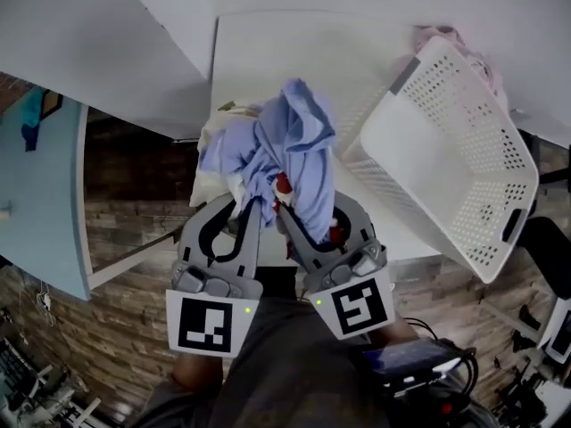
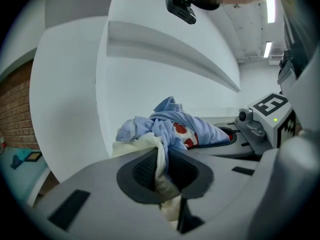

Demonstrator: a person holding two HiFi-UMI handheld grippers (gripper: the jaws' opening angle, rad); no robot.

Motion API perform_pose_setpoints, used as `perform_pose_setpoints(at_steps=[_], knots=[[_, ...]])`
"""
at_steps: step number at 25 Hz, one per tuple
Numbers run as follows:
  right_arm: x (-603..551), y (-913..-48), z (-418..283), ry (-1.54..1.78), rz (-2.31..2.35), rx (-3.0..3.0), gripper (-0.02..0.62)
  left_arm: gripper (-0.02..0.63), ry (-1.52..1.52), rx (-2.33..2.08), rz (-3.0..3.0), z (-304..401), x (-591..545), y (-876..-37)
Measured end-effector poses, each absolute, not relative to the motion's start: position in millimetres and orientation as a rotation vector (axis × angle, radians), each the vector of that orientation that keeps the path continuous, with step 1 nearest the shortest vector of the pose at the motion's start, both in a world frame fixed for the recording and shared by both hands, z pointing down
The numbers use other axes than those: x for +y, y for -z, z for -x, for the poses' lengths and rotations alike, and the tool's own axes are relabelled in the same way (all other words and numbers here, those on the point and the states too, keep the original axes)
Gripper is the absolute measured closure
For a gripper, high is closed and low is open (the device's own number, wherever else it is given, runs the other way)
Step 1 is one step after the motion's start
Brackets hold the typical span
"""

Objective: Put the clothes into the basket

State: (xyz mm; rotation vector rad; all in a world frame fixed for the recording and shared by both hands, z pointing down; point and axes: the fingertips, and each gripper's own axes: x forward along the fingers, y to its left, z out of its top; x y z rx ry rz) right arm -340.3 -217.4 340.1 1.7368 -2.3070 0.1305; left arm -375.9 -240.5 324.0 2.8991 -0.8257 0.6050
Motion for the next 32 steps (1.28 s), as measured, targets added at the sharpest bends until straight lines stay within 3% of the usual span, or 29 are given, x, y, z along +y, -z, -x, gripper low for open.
perform_pose_setpoints(at_steps=[9, 16, 26, 32], knots=[[-175, -224, 298, 0.106, -1.817, -2.361, 0.489, 0.561, -0.404, -0.873, -3.07, 332, -189, -208], [-105, -162, 202, 0.228, -1.992, -2.196, 0.488, 0.561, -0.245, -0.628, -3.255, 232, -121, -150], [-30, -139, 79, 0.177, -2.193, -1.891, 0.485, 0.561, -0.112, -0.215, -3.329, 103, -53, -121], [-31, -195, 55, -0.16, -2.157, -1.819, 0.456, 0.548, -0.344, -0.286, -3.177, 85, -72, -175]])
